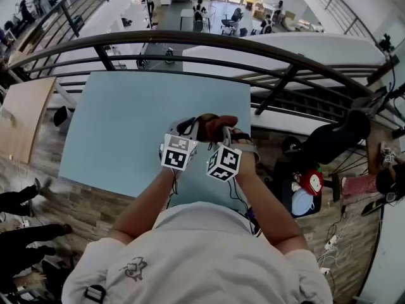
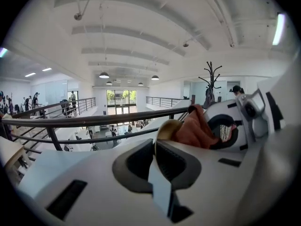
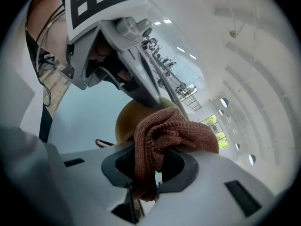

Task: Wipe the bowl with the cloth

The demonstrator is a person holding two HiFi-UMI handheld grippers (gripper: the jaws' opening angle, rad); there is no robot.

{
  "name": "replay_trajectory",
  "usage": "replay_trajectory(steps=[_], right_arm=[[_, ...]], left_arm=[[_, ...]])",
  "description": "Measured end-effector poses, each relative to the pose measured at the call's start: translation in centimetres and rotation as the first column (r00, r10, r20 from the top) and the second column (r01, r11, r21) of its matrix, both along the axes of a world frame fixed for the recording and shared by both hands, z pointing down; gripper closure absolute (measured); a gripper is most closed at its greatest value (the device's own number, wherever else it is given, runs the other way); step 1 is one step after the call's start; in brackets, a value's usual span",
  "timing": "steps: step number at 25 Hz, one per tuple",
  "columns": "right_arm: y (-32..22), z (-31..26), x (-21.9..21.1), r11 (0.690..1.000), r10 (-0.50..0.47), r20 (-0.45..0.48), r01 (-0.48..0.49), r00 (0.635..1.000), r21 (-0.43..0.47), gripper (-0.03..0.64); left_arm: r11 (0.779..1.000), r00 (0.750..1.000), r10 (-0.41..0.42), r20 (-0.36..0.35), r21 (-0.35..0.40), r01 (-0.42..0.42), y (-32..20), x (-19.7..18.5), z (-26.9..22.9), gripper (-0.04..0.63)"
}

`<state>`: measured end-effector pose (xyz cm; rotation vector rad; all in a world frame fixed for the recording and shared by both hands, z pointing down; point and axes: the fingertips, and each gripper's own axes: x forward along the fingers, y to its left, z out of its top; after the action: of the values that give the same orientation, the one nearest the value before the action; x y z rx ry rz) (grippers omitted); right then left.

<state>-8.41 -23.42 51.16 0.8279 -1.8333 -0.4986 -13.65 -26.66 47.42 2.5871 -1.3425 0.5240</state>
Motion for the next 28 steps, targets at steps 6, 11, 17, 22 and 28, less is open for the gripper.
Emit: replay_trajectory(steps=[6,11,17,22,28], right_arm=[[-1.8,-2.5,0.2,0.995,0.035,0.000,-0.035,0.999,0.094,0.522],[-1.5,-1.9,-1.0,0.997,0.011,-0.006,-0.011,1.000,0.077,0.522],[0.0,-0.8,-3.2,0.998,-0.060,0.025,0.061,0.998,-0.022,0.523],[0.1,-0.7,-2.3,0.997,-0.079,-0.038,0.077,0.996,-0.030,0.525],[-1.7,-3.7,-0.6,0.994,-0.015,-0.048,0.020,0.999,0.105,0.525]], left_arm=[[0.999,0.998,0.052,-0.030,-0.008,-0.052,1.2,1.9,-1.1,0.566],[0.998,0.994,0.057,-0.094,-0.019,-0.059,2.1,2.5,-2.2,0.566],[0.999,0.991,0.031,-0.127,0.017,-0.029,1.5,1.2,-3.6,0.565],[1.000,0.995,0.006,-0.103,0.012,-0.005,0.5,-0.1,-2.6,0.566],[1.000,0.994,0.028,-0.105,-0.009,-0.029,0.4,0.3,-2.5,0.567]])
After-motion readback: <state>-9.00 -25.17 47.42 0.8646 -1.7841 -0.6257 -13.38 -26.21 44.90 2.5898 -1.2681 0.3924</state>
